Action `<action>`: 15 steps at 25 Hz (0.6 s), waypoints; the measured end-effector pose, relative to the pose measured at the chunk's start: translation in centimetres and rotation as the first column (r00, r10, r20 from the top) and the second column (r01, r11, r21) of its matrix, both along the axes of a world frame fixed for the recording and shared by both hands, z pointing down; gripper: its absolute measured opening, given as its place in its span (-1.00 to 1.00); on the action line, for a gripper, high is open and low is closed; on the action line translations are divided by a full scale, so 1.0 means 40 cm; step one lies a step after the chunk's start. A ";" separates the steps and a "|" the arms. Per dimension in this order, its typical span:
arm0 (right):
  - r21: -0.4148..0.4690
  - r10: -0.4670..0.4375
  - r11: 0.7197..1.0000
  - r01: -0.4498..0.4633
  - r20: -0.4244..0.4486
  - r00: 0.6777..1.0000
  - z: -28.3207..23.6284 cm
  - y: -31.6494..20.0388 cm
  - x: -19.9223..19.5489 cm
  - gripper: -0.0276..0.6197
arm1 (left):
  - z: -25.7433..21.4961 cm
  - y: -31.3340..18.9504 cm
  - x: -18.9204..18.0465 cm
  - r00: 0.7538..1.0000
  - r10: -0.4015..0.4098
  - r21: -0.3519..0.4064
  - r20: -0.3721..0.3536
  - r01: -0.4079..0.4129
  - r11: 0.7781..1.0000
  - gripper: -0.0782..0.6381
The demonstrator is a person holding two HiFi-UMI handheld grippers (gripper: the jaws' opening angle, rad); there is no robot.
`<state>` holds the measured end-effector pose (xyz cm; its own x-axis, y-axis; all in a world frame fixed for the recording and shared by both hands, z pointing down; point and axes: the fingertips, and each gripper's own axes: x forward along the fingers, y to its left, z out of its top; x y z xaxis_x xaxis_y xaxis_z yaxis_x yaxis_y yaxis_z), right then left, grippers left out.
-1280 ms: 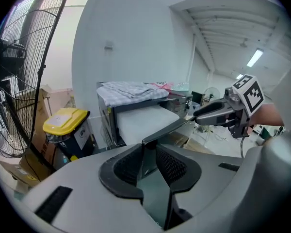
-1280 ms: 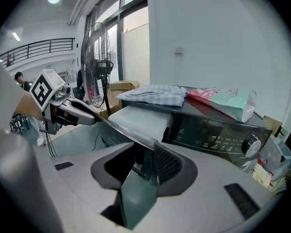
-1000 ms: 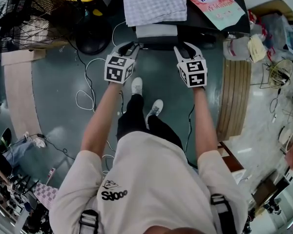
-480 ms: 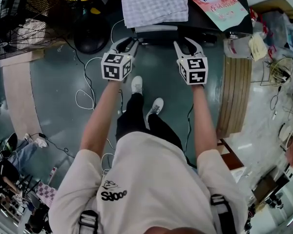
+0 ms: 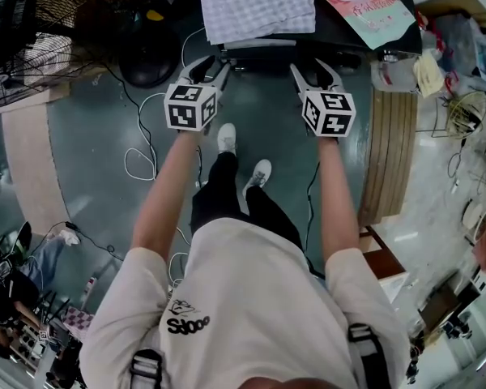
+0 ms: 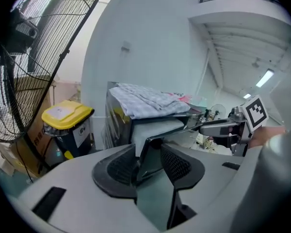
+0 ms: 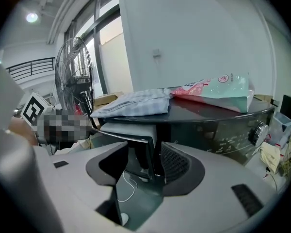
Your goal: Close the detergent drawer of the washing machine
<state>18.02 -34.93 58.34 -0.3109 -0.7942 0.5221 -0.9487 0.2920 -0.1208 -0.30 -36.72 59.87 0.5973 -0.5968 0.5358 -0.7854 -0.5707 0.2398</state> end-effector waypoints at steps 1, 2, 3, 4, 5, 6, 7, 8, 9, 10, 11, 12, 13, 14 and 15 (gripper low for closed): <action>0.000 0.005 1.000 -0.005 0.003 1.000 0.000 0.000 0.000 -0.32 | 0.001 -0.001 -0.001 1.000 0.000 -0.004 -0.007 0.000 1.000 -0.34; 0.001 0.010 1.000 -0.010 0.006 1.000 0.000 0.000 -0.001 -0.32 | 0.001 -0.001 -0.003 1.000 -0.002 -0.009 -0.015 0.002 1.000 -0.33; 0.001 0.014 1.000 -0.014 0.011 1.000 0.000 0.000 -0.002 -0.32 | 0.001 -0.002 -0.005 1.000 -0.003 -0.014 -0.021 0.003 1.000 -0.31; 0.000 0.018 1.000 -0.018 0.020 1.000 0.000 0.000 -0.003 -0.32 | 0.001 -0.003 -0.007 1.000 -0.004 -0.017 -0.024 0.004 1.000 -0.30; -0.002 0.024 1.000 -0.024 0.035 0.999 0.001 0.000 -0.004 -0.32 | 0.001 -0.003 -0.009 1.000 -0.004 -0.018 -0.026 0.003 1.000 -0.28; -0.005 0.031 1.000 -0.030 0.053 0.998 0.002 0.001 -0.004 -0.32 | 0.002 -0.003 -0.011 1.000 -0.002 -0.018 -0.026 0.002 1.000 -0.27; -0.008 0.040 0.999 -0.040 0.070 0.997 0.004 0.001 -0.003 -0.30 | 0.004 -0.004 -0.013 1.000 -0.002 -0.018 -0.028 0.002 1.000 -0.26; -0.010 0.054 0.999 -0.053 0.084 0.995 0.005 -0.001 -0.001 -0.29 | 0.005 -0.008 -0.015 1.000 -0.007 -0.017 -0.030 0.006 1.000 -0.26; -0.011 0.070 0.998 -0.069 0.094 0.993 0.007 -0.007 0.001 -0.29 | 0.005 -0.015 -0.016 0.999 -0.016 -0.016 -0.034 0.016 1.000 -0.26; -0.014 0.085 0.996 -0.084 0.098 0.992 0.008 -0.016 0.002 -0.28 | 0.005 -0.025 -0.016 0.999 -0.030 -0.015 -0.038 0.029 0.999 -0.26; -0.016 0.097 0.995 -0.095 0.096 0.991 0.008 -0.028 0.002 -0.28 | 0.005 -0.036 -0.015 0.998 -0.042 -0.011 -0.038 0.041 0.999 -0.27; -0.018 0.103 0.995 -0.102 0.088 0.991 0.008 -0.040 0.002 -0.28 | 0.003 -0.046 -0.011 0.998 -0.048 -0.003 -0.035 0.048 0.999 -0.33; -0.018 0.108 0.994 -0.107 0.076 0.991 0.006 -0.050 0.001 -0.28 | 0.001 -0.056 -0.008 0.998 -0.050 0.006 -0.028 0.050 0.999 -0.37; -0.017 0.112 0.994 -0.111 0.066 0.992 0.005 -0.059 0.001 -0.29 | 0.000 -0.064 -0.005 0.999 -0.048 0.014 -0.020 0.048 0.999 -0.37; -0.018 0.117 0.993 -0.116 0.061 0.991 0.005 -0.064 0.000 -0.28 | 0.000 -0.070 -0.004 0.999 -0.043 0.019 -0.016 0.044 0.999 -0.37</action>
